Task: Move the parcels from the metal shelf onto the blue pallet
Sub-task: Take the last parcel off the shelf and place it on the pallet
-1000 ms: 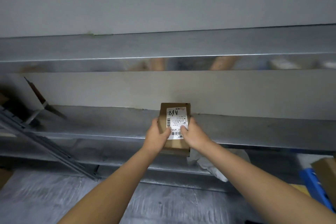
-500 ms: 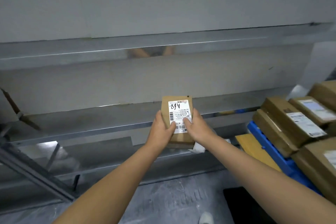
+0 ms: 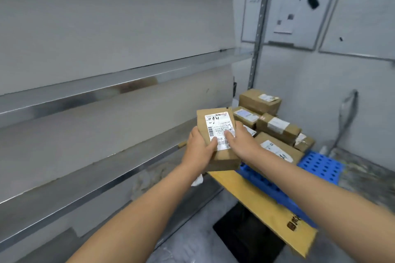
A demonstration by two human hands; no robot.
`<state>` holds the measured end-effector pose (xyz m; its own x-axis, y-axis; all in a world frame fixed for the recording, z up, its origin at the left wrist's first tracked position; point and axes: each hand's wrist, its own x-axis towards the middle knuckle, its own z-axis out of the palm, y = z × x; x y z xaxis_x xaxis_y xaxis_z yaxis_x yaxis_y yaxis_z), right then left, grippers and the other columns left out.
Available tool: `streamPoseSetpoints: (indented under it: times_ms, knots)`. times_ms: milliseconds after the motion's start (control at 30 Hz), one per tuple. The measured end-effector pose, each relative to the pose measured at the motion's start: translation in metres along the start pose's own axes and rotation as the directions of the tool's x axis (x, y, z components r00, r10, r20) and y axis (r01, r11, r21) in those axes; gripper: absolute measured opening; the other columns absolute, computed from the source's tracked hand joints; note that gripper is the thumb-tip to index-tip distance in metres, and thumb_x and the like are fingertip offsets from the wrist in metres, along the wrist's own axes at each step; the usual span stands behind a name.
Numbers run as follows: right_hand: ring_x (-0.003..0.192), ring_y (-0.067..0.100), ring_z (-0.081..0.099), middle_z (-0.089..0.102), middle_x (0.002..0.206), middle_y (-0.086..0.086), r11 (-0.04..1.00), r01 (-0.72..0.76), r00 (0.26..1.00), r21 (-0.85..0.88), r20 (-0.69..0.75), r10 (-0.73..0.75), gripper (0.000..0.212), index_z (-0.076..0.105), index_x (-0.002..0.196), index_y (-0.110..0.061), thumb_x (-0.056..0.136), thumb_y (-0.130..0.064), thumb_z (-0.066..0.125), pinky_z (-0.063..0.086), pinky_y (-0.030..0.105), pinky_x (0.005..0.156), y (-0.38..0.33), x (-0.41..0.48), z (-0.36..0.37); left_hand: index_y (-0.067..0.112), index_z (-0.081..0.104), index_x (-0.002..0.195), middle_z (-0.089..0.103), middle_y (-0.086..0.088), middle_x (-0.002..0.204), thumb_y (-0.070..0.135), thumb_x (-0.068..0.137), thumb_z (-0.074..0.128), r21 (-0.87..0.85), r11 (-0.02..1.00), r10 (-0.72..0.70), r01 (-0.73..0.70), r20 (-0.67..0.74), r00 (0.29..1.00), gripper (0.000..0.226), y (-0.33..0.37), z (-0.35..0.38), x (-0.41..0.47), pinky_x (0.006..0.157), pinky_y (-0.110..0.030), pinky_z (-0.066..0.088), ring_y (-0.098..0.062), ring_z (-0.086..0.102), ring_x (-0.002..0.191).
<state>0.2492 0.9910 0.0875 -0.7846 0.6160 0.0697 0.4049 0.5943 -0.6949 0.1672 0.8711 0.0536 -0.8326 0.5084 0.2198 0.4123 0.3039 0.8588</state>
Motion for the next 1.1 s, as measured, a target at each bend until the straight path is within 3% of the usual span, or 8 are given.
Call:
streamPoseSetpoints:
  times_ms: [333, 500, 667, 767, 900, 1100]
  knots:
    - [0.113, 0.029, 0.055, 0.052, 0.130, 0.010, 0.988, -0.149, 0.975, 0.048, -0.159, 0.155, 0.044, 0.037, 0.133, -0.013, 0.098, -0.038, 0.041, 0.046, 0.047, 0.096, 0.098, 0.009, -0.102, 0.013, 0.039, 0.130, 0.051, -0.003, 0.130, 0.038, 0.089, 0.063, 0.024, 0.995, 0.089, -0.095, 0.194, 0.977, 0.054, 0.079, 0.121, 0.024, 0.094, -0.040, 0.047, -0.020, 0.051, 0.116]
    - [0.112, 0.028, 0.056, 0.054, 0.129, 0.010, 0.991, -0.130, 0.970, 0.016, -0.204, 0.130, 0.042, 0.040, 0.131, -0.012, 0.098, -0.037, 0.042, 0.046, 0.041, 0.092, 0.142, 0.039, -0.157, 0.013, 0.038, 0.133, 0.051, -0.003, 0.132, 0.036, 0.090, 0.064, -0.013, 0.995, 0.096, -0.095, 0.208, 0.973, 0.056, 0.122, 0.178, 0.042, 0.096, -0.043, 0.049, -0.021, 0.054, 0.116]
    - [0.114, 0.026, 0.055, 0.053, 0.131, 0.009, 0.995, -0.096, 0.979, 0.023, -0.176, 0.099, 0.042, 0.039, 0.134, -0.011, 0.099, -0.036, 0.041, 0.046, 0.039, 0.092, 0.201, 0.074, -0.212, 0.010, 0.038, 0.133, 0.051, -0.005, 0.132, 0.036, 0.092, 0.061, -0.018, 1.000, 0.027, -0.024, 0.201, 0.979, 0.054, 0.158, 0.249, 0.062, 0.097, -0.044, 0.048, -0.022, 0.053, 0.118]
    - [0.118, 0.027, 0.052, 0.053, 0.134, 0.011, 0.995, -0.101, 0.986, -0.001, -0.136, 0.100, 0.042, 0.040, 0.135, -0.010, 0.100, -0.035, 0.040, 0.043, 0.040, 0.096, 0.241, 0.099, -0.243, 0.012, 0.040, 0.132, 0.055, -0.003, 0.130, 0.035, 0.095, 0.054, -0.031, 0.999, -0.011, 0.017, 0.178, 0.984, 0.046, 0.174, 0.293, 0.075, 0.090, -0.035, 0.048, -0.016, 0.053, 0.111]
    - [0.114, 0.026, 0.055, 0.056, 0.130, 0.010, 0.999, -0.042, 0.992, 0.001, -0.115, 0.042, 0.037, 0.044, 0.131, -0.012, 0.100, -0.032, 0.041, 0.043, 0.035, 0.089, 0.286, 0.137, -0.278, 0.013, 0.040, 0.131, 0.054, -0.004, 0.131, 0.033, 0.096, 0.053, -0.046, 0.997, -0.047, 0.055, 0.147, 0.988, 0.042, 0.193, 0.349, 0.095, 0.084, -0.028, 0.044, -0.016, 0.054, 0.114]
    - [0.116, 0.026, 0.053, 0.054, 0.130, 0.010, 1.000, -0.018, 0.998, -0.009, -0.059, 0.018, 0.037, 0.044, 0.133, -0.014, 0.100, -0.032, 0.041, 0.042, 0.034, 0.090, 0.344, 0.182, -0.300, 0.014, 0.039, 0.129, 0.056, -0.001, 0.129, 0.036, 0.095, 0.055, 0.031, 0.995, -0.103, 0.099, 0.164, 0.981, 0.043, 0.197, 0.411, 0.118, 0.093, -0.036, 0.049, -0.017, 0.056, 0.113]
